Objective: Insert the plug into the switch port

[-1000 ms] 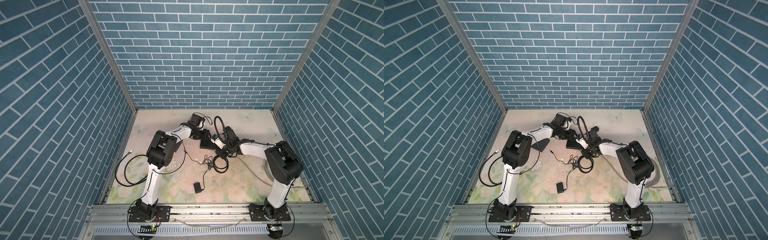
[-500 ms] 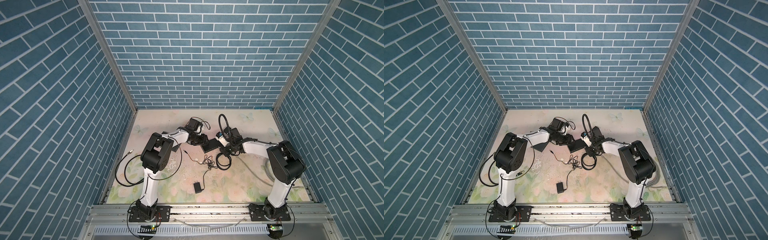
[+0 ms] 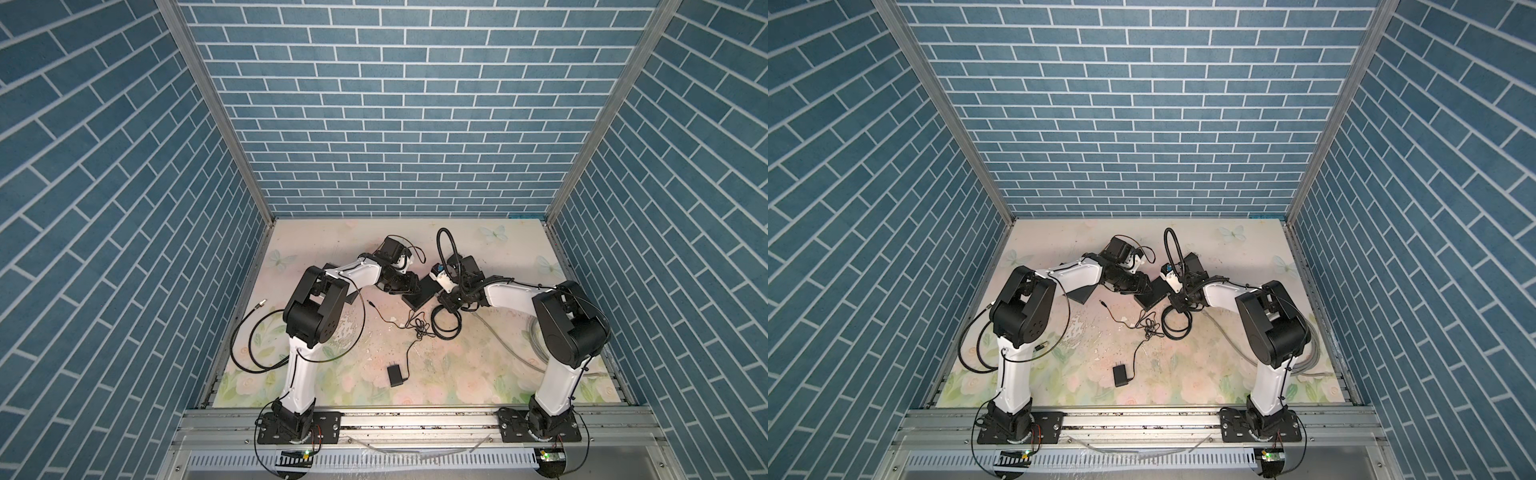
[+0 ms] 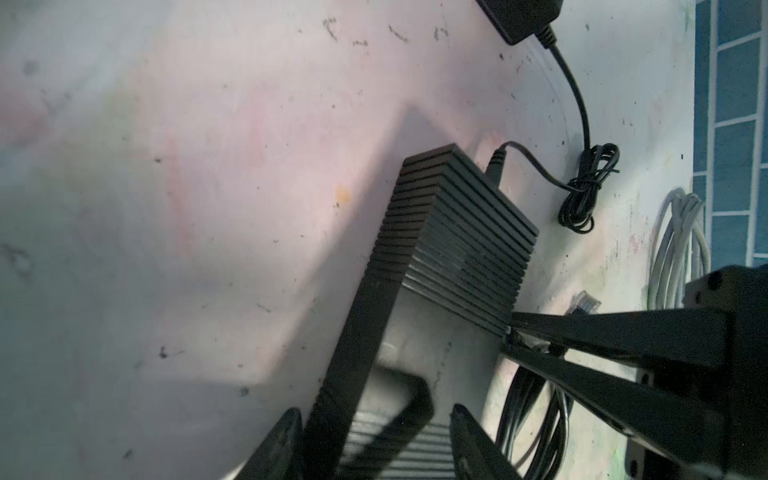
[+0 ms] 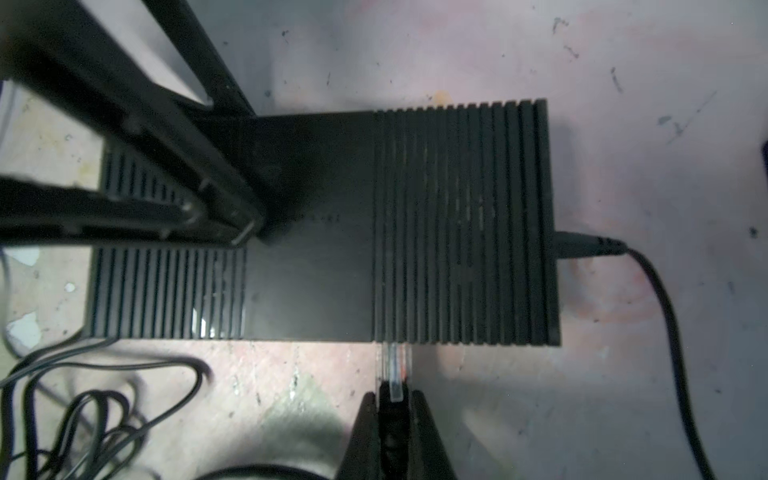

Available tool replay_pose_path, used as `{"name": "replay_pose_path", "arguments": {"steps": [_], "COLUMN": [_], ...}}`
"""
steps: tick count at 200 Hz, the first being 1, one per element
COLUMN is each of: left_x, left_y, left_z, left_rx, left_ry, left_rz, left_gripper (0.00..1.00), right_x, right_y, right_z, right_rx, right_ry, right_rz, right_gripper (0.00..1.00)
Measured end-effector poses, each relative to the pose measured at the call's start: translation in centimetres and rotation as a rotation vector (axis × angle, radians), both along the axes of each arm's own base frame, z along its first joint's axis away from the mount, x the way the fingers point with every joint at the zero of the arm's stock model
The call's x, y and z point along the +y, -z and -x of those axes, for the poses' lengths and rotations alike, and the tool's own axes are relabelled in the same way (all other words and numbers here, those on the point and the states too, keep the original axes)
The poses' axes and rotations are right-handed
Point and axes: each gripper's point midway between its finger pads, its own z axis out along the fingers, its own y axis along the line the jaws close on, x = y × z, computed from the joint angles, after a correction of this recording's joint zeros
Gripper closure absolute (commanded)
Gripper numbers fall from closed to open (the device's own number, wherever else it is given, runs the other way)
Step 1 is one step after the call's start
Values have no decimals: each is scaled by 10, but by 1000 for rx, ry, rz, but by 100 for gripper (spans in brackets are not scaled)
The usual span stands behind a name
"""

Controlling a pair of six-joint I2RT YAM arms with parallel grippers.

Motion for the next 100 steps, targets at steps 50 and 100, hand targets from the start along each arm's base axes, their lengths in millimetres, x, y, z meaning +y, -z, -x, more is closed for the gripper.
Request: {"name": "replay_pose_path", "arguments": {"steps": [50,100], "left_x": [-18,-22], "left_y": [-9,6], "left_z": [-22,-22], "left_rx": [-54,-37], "left_ry": [53,86], "left_rz": [26,27], "left_gripper": [40,44], "right_x": [3,7], "right_y": [-1,2], "right_z": [-1,-5], "right_rx": [-12,-29], "right_ry": [-21,-21], "right_rz": [-10,-7], "right_gripper": [100,100]}}
